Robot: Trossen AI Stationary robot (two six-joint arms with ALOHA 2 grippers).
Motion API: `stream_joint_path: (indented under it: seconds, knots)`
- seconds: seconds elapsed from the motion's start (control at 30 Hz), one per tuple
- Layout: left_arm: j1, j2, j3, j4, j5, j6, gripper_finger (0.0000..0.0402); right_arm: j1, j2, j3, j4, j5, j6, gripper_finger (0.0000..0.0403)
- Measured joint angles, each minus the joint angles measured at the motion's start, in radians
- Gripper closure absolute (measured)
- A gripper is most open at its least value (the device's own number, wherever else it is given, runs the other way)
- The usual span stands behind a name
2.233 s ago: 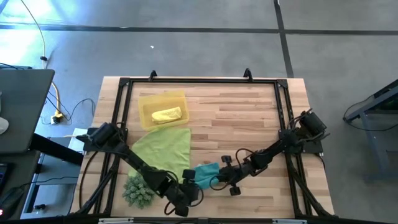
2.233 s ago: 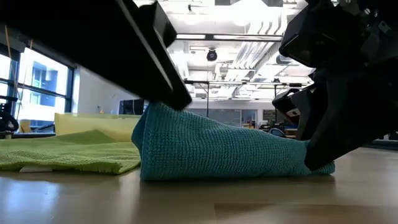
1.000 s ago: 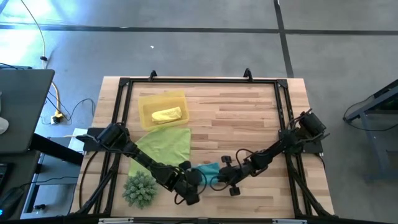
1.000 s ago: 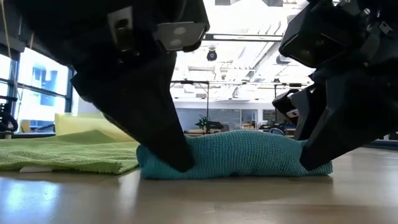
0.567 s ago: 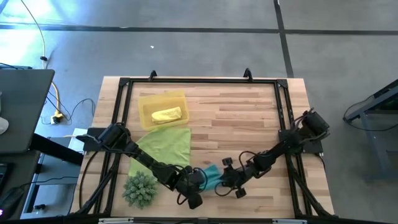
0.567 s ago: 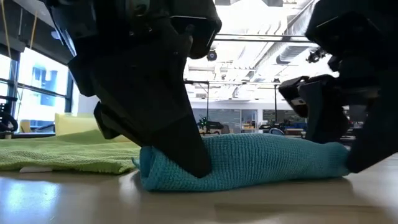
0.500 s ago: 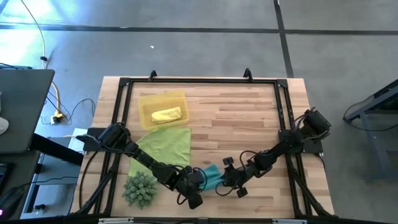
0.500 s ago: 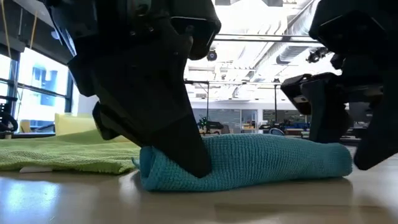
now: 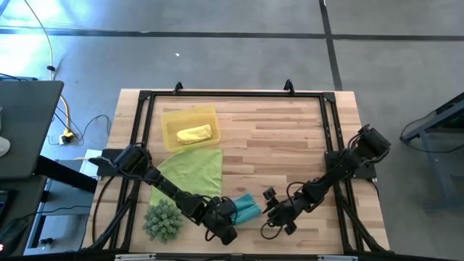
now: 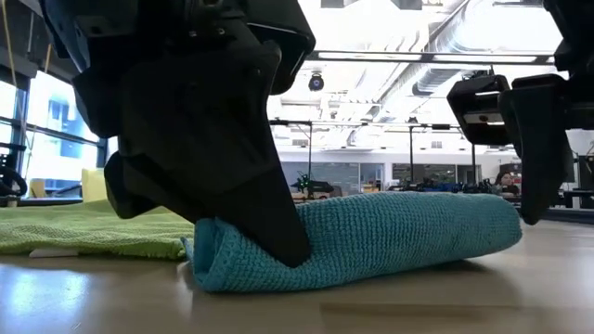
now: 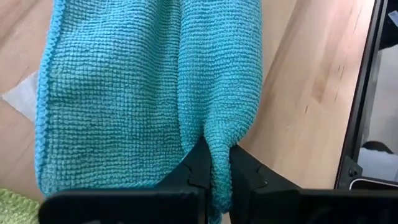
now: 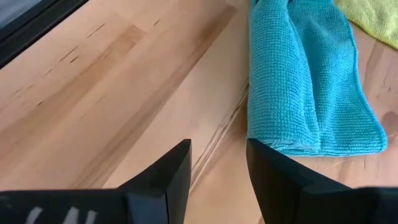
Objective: Roll microfiber towels into tight, uniform cylinder then place into a basket
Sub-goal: Roll the blue microfiber towel
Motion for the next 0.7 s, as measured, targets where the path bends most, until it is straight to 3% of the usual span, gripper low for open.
stream_joint_path:
  seconds: [0.2,0.43,0.7]
  knots:
    - [-0.001,0.001,-0.002,0.019,0.023,0.028,0.0389,-0.001,-0.001,0.001,0.003,0.012,-0.046,0.0257]
    - [0.027,0.0,-0.001,0.031,0.188,0.307,0.0389,-0.001,-0.002,0.002,0.008,0.116,-0.148,0.0257]
    - [0.11,0.001,-0.007,0.036,0.383,0.57,0.0389,-0.029,-0.017,0.002,0.0,0.185,-0.137,0.0257]
